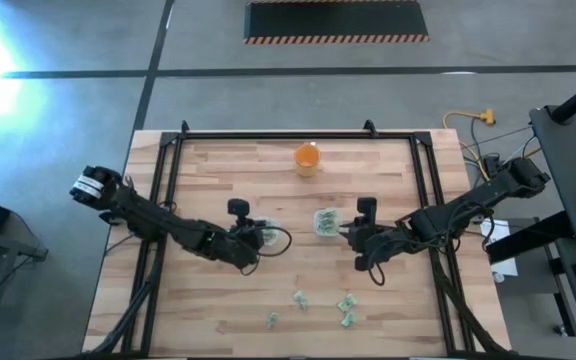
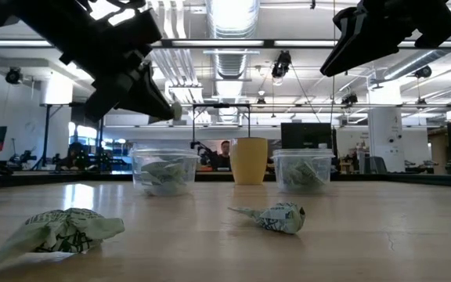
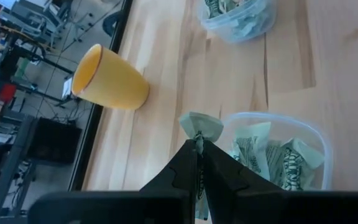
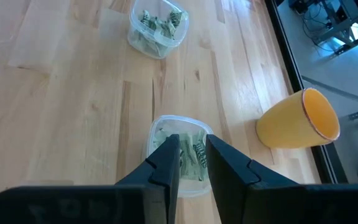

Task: Pick and place items into bin
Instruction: Put the green sweetener bag into the left transparent food container, then put the green sweetener bag into the right transparent food container

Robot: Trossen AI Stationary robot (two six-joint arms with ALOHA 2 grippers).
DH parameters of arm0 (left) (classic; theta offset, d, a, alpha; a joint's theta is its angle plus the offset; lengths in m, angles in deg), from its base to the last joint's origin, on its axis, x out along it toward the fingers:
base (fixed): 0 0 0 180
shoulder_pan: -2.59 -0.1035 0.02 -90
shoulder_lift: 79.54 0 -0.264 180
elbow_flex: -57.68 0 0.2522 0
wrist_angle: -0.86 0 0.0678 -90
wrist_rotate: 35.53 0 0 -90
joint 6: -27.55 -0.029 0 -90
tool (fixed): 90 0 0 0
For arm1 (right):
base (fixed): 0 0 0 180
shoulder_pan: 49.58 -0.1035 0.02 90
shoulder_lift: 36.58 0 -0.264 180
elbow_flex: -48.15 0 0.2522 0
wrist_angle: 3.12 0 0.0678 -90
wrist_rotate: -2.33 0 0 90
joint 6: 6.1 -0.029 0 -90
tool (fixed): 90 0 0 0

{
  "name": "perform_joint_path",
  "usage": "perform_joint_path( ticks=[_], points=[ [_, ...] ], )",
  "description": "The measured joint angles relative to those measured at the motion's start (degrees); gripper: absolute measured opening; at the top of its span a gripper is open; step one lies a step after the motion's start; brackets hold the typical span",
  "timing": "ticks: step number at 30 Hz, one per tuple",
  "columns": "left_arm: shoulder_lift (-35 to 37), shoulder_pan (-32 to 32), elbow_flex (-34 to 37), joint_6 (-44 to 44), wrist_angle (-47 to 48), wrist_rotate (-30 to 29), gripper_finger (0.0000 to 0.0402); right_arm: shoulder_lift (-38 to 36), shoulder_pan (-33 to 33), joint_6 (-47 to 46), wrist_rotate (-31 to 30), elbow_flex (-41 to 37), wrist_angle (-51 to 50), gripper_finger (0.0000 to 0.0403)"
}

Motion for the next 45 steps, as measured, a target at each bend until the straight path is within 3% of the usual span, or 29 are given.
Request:
perform_joint_path(
  ticks=[3,9,24,40,45],
  points=[
    [0.0,-0.2,0.0,0.0,0.0,1.1,0.0003,0.0,0.0,0.0,0.0,0.0,0.0,0.0068],
    [0.0,-2.8,0.0,0.1,0.2,11.2,0.0017,0.0,0.0,0.0,0.0,0.0,0.0,0.0068],
    [0.0,-4.5,-0.1,-0.1,0.2,11.4,0.0130,0.0,0.0,0.0,0.0,0.0,0.0,0.0068],
    [0.4,-4.6,-0.7,-0.1,-2.8,11.6,0.0134,0.0,0.0,0.0,0.0,0.0,0.0,0.0068],
    [1.2,-3.1,-2.3,0.0,-2.9,17.6,0.0135,0.0,0.0,-0.1,0.0,0.0,0.1,0.0068]
  ],
)
